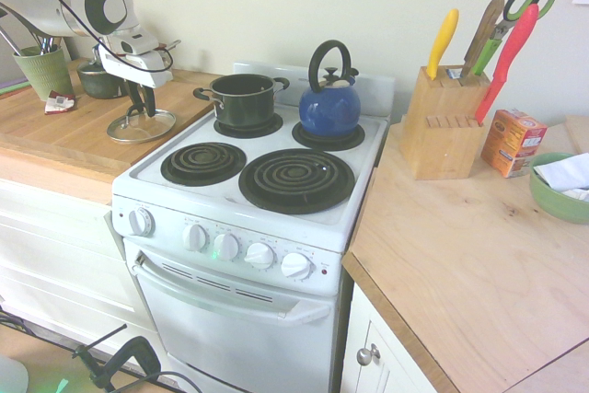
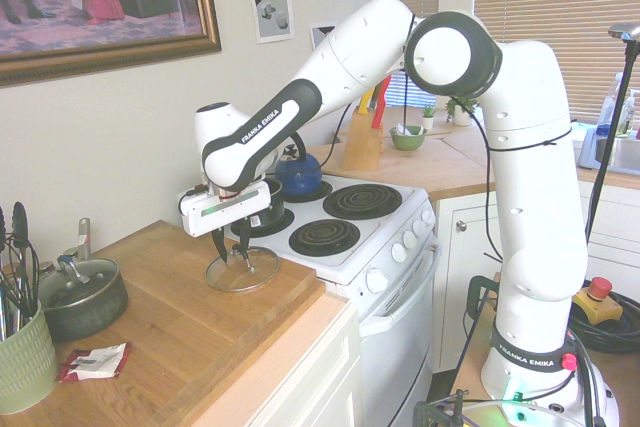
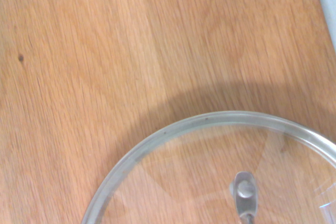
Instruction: Cover the lid of the pot
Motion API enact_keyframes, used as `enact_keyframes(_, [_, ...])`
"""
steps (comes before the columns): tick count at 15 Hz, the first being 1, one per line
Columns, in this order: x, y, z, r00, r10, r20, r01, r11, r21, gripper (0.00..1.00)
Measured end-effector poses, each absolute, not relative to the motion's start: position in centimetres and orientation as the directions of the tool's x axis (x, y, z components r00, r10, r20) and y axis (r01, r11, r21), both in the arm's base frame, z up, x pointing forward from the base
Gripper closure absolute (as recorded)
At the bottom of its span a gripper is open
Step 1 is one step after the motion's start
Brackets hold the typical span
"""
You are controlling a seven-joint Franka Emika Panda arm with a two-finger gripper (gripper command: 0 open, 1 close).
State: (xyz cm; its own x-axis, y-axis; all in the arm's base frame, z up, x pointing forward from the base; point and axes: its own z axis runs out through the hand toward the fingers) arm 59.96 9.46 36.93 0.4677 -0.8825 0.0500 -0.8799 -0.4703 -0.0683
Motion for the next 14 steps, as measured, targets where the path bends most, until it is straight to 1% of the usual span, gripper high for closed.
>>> enact_keyframes(11, [60.1, 9.0, 37.2, 0.437, -0.898, 0.046, -0.895, -0.440, -0.074, 1.00])
enact_keyframes(14, [60.0, 8.5, 39.1, 0.410, -0.912, 0.027, -0.905, -0.411, -0.108, 1.00])
